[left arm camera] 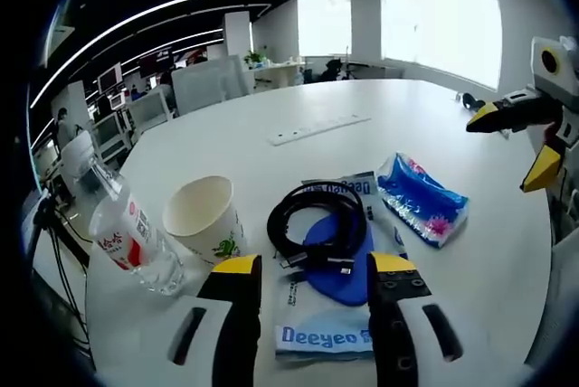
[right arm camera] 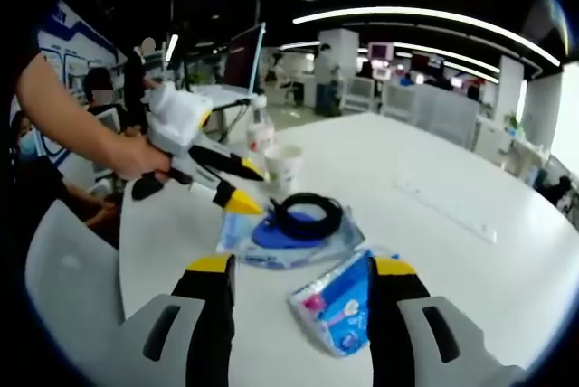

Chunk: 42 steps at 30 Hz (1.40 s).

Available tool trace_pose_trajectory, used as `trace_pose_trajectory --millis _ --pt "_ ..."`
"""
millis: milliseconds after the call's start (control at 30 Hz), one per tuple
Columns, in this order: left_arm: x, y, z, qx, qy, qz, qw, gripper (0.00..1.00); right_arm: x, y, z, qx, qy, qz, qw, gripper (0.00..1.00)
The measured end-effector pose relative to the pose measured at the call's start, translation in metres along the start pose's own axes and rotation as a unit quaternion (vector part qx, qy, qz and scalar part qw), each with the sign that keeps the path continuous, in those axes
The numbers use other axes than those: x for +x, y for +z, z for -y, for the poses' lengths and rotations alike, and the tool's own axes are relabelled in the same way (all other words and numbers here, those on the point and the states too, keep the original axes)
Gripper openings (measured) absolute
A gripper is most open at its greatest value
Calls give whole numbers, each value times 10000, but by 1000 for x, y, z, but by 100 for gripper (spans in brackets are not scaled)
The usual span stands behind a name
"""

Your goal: Arrange the tabletop items into an orderly group along one side of the table until the central work area is clear of visible clutter.

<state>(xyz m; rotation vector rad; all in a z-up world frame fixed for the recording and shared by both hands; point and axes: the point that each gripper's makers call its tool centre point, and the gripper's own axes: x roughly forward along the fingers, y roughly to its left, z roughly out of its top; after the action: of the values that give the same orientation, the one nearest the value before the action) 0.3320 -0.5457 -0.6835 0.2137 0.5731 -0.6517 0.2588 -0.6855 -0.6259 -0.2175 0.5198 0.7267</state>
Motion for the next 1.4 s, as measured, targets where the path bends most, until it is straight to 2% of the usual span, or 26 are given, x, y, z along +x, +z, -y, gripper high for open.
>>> trace_pose_trajectory --millis 533,967,1400 --pt "2 -2 -3 -347 101 -32 9993 41 27 3 8 -70 72 -138 9999 34" --pt "9 -10 -4 -705 133 -58 9974 40 53 3 14 146 180 -190 9996 22" --pt "24 -10 -5 -807 75 -85 9967 39 76 0 21 312 231 -328 9987 19"
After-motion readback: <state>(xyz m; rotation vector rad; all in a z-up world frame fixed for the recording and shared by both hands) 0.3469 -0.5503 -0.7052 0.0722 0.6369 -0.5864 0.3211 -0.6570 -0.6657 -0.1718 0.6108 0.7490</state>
